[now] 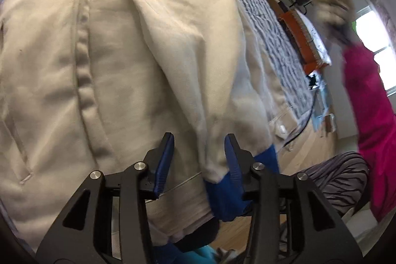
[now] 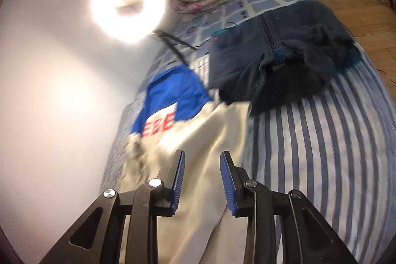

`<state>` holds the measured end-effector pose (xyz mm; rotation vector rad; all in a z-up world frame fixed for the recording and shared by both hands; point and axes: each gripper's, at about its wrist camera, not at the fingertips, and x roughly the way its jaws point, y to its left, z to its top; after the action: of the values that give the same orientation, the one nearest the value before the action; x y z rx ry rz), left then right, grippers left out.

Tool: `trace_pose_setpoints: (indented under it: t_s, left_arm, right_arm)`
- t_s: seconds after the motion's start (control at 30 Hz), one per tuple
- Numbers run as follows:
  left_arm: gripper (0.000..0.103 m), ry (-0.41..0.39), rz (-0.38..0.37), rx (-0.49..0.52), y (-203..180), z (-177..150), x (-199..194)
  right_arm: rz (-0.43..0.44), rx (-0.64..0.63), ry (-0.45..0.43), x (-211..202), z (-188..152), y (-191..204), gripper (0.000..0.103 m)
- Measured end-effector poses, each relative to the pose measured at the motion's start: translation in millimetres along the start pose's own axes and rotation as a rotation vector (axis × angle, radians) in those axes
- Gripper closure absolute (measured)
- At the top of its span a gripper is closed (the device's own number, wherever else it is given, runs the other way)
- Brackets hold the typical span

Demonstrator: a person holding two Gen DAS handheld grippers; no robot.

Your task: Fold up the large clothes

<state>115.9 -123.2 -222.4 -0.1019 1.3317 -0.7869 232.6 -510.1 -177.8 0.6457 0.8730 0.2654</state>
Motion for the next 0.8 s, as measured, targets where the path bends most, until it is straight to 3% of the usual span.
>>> trace_pose_setpoints:
  t_s: [0.17, 0.33, 0.43, 0.67, 0.8]
  left_arm:
    - [0.061, -0.024, -0.018, -0.084, 13, 0, -2]
    - [0.064, -0.036, -0.045, -0.094, 13, 8, 1]
    - [0.091, -0.020, -0.011, -0.084, 15, 11, 10]
    - [0.095, -0.026, 0.021, -0.091, 17, 7, 19]
    - [0.095, -0.039, 0.046, -0.066, 12, 5, 20]
  right_arm:
    - [-0.012, -0.049, 0.043, -58, -74, 21, 0.071]
    - [0.001, -0.060, 0.122, -79, -143, 28, 0.068]
    - [0.003, -0.056, 0.184, -68, -173, 27, 0.062]
    - [0.005, -0.005, 0.396, -6, -233, 11, 0.060]
    - [0.038, 0.013, 0.427, 10, -244, 10, 0.059]
